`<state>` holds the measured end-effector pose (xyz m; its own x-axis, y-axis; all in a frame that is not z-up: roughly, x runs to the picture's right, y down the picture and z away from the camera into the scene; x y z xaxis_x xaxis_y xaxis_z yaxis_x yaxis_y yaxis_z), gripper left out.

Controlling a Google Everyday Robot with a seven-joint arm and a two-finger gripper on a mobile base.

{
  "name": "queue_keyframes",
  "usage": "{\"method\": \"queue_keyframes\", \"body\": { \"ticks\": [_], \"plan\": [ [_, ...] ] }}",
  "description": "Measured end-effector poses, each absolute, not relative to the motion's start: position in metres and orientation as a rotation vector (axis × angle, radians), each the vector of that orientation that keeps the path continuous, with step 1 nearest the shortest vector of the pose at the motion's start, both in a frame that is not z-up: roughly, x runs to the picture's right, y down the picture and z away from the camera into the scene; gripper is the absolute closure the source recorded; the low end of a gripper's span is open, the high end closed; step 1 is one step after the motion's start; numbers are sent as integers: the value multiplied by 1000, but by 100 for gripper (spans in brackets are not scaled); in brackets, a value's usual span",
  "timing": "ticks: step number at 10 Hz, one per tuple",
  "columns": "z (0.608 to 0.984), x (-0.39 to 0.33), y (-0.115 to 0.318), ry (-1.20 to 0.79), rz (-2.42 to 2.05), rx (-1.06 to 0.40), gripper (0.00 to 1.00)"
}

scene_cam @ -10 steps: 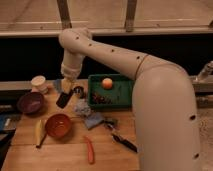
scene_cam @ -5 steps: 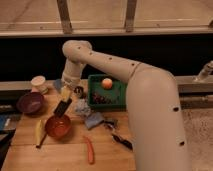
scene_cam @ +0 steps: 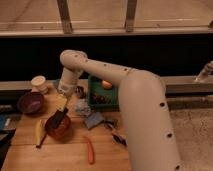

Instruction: Place eraser in red bowl

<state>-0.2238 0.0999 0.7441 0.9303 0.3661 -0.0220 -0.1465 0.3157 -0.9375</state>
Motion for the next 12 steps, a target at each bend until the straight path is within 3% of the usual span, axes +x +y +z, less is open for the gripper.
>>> {"method": "queue_keyframes", "body": {
  "ticks": [6, 7, 12],
  "plan": [
    [753, -235, 121, -222, 314, -1278, 25],
    [753, -235, 121, -222, 312, -1278, 21],
    [760, -223, 103, -210, 328, -1231, 20]
  ]
}}
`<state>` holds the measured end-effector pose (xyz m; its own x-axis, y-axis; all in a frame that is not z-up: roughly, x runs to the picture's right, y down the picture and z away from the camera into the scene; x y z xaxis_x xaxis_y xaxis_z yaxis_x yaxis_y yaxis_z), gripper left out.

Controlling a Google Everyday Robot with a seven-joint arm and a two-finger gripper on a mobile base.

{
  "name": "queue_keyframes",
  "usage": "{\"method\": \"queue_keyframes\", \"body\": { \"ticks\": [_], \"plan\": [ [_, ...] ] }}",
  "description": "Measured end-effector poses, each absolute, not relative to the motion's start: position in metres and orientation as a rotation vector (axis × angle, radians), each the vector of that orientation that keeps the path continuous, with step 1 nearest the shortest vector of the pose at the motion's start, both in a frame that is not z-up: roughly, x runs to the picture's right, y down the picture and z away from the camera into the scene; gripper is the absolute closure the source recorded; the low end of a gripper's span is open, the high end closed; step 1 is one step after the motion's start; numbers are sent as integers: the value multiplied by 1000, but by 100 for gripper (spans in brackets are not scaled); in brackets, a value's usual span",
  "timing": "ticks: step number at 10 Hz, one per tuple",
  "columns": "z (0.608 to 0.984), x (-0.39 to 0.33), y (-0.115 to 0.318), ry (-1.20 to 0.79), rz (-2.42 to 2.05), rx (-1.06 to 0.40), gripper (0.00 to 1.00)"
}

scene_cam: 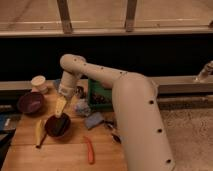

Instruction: Place eraser in red bowl

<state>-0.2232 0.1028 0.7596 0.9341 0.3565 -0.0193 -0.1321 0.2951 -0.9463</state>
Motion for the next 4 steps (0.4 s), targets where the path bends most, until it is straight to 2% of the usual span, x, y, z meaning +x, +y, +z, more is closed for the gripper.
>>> {"method": "queue_keyframes", "body": {
  "ticks": [4],
  "plan": [
    [752, -204, 62, -228, 424, -1034, 20]
  ]
}}
